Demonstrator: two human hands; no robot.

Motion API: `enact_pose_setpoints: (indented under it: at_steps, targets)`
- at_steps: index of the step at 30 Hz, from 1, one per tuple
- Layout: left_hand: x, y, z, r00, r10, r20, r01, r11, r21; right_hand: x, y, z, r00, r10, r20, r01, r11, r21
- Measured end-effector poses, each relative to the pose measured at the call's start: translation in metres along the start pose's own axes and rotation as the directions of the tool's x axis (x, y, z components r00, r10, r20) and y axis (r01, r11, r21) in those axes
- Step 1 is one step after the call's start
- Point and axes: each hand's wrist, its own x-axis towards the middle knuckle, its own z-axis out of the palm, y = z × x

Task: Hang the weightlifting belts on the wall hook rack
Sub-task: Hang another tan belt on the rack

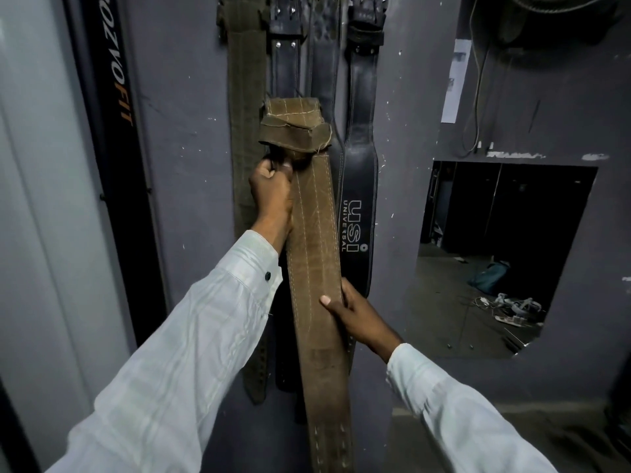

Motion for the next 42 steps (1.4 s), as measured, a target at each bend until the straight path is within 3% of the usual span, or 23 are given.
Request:
enact_pose_setpoints:
  at_steps: [4, 7, 14, 17, 20, 23, 27, 29, 31, 33, 36, 39, 42]
  targets:
    - [-0.001, 0.008, -0.003, 0.998, -0.069, 0.009, 0.070, 0.997, -0.038, -0.006, 0.008, 0.006, 0.999, 0.042, 0.010, -0.043, 0.986, 0.158]
    - [-0.005, 0.015, -0.003, 0.986, -0.150, 0.075, 0.155, 0.986, -0.063, 0.000, -0.011, -0.002, 0.999, 0.047, 0.016, -0.049, 0.983, 0.177]
    - [-0.027, 0.011, 0.003, 0.956, -0.192, 0.221, 0.186, 0.981, 0.050, 0.074, -0.142, -0.033, 0.946, -0.130, -0.296, 0.254, 0.865, 0.432]
    - [-0.039, 0.007, -0.002, 0.953, -0.188, 0.239, 0.169, 0.981, 0.097, 0.084, -0.155, -0.034, 0.945, -0.067, -0.319, 0.226, 0.839, 0.494]
    - [-0.050, -0.004, -0.024, 0.914, -0.196, 0.356, 0.144, 0.975, 0.167, 0.081, -0.156, -0.027, 0.939, -0.024, -0.344, 0.237, 0.771, 0.592]
    - [-0.059, -0.022, -0.054, 0.848, -0.261, 0.462, 0.118, 0.941, 0.316, 0.083, -0.159, -0.021, 0.927, -0.015, -0.374, 0.248, 0.773, 0.584]
    - [-0.054, -0.027, -0.068, 0.902, -0.133, 0.410, -0.056, 0.906, 0.419, 0.084, -0.163, -0.008, 0.924, -0.051, -0.378, 0.281, 0.762, 0.584]
    - [-0.053, -0.026, -0.076, 0.878, -0.153, 0.454, -0.086, 0.883, 0.462, 0.086, -0.167, -0.006, 0.916, -0.080, -0.394, 0.310, 0.764, 0.566]
    - [-0.057, -0.032, -0.087, 0.851, -0.202, 0.485, -0.127, 0.816, 0.564, 0.090, -0.173, -0.008, 0.911, -0.106, -0.398, 0.331, 0.762, 0.556]
    - [-0.060, -0.039, -0.094, 0.887, -0.147, 0.437, -0.191, 0.746, 0.638, 0.092, -0.177, -0.008, 0.916, -0.123, -0.383, 0.332, 0.770, 0.545]
    - [-0.066, -0.036, -0.092, 0.931, -0.078, 0.356, -0.185, 0.739, 0.647, 0.092, -0.178, -0.003, 0.920, -0.137, -0.367, 0.334, 0.763, 0.554]
    - [-0.073, -0.040, -0.100, 0.900, -0.188, 0.393, -0.117, 0.764, 0.634, 0.095, -0.179, -0.004, 0.918, -0.145, -0.370, 0.341, 0.767, 0.544]
    - [-0.082, -0.055, -0.109, 0.909, -0.187, 0.372, -0.157, 0.674, 0.722, 0.099, -0.181, -0.005, 0.921, -0.136, -0.364, 0.329, 0.770, 0.546]
